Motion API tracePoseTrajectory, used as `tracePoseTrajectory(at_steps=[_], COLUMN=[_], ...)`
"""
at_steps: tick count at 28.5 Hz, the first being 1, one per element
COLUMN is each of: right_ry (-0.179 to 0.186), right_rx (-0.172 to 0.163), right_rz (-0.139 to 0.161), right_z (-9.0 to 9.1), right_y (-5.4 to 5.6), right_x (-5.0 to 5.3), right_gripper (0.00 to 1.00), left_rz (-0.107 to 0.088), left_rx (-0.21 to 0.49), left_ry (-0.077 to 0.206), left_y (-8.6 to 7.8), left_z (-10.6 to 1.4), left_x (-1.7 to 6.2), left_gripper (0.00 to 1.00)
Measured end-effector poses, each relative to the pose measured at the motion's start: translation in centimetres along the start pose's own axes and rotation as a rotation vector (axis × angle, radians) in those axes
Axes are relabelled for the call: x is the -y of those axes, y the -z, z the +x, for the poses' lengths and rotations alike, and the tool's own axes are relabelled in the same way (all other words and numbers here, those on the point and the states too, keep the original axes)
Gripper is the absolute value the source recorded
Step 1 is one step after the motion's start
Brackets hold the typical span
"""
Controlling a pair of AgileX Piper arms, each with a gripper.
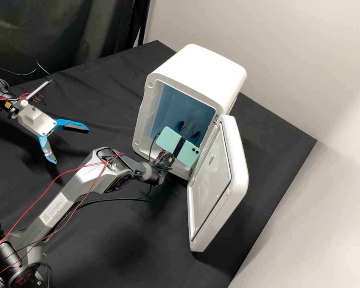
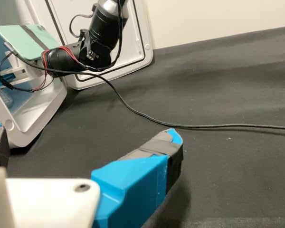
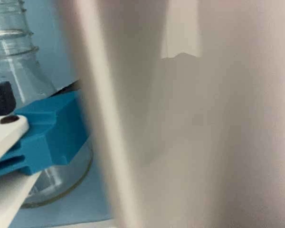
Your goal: Place the flask in the incubator
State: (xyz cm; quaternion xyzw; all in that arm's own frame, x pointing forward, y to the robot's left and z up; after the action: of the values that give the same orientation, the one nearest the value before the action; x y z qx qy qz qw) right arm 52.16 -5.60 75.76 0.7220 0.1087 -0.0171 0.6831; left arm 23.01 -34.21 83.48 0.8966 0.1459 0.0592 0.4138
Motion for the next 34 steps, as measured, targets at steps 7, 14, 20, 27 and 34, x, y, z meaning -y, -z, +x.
tracePoseTrajectory(at_steps=[7, 14, 20, 27, 34], right_ry=[0.002, 0.002, 0.002, 0.006, 0.019], right_rx=[-0.002, -0.002, -0.002, -0.006, -0.001], right_rz=[0.0, 0.0, 0.001, 0.001, -0.003], right_z=[0.03, 0.03, 0.04, 0.12, 0.15], right_y=[0.08, 0.08, 0.11, 0.32, 0.39], right_x=[0.09, 0.09, 0.12, 0.35, 0.66], right_gripper=[0.0, 0.0, 0.0, 1.0, 1.0], left_rz=[0.001, 0.001, 0.001, 0.001, 0.001], left_rx=[0.0, 0.0, 0.0, 0.0, 0.0], left_ry=[-0.006, -0.006, -0.006, -0.006, -0.006], left_y=[0.03, 0.03, 0.03, 0.03, 0.03], left_z=[0.13, 0.13, 0.13, 0.13, 0.13], left_x=[-0.15, -0.15, -0.15, -0.15, -0.15], left_gripper=[1.0, 1.0, 1.0, 1.0, 1.0])
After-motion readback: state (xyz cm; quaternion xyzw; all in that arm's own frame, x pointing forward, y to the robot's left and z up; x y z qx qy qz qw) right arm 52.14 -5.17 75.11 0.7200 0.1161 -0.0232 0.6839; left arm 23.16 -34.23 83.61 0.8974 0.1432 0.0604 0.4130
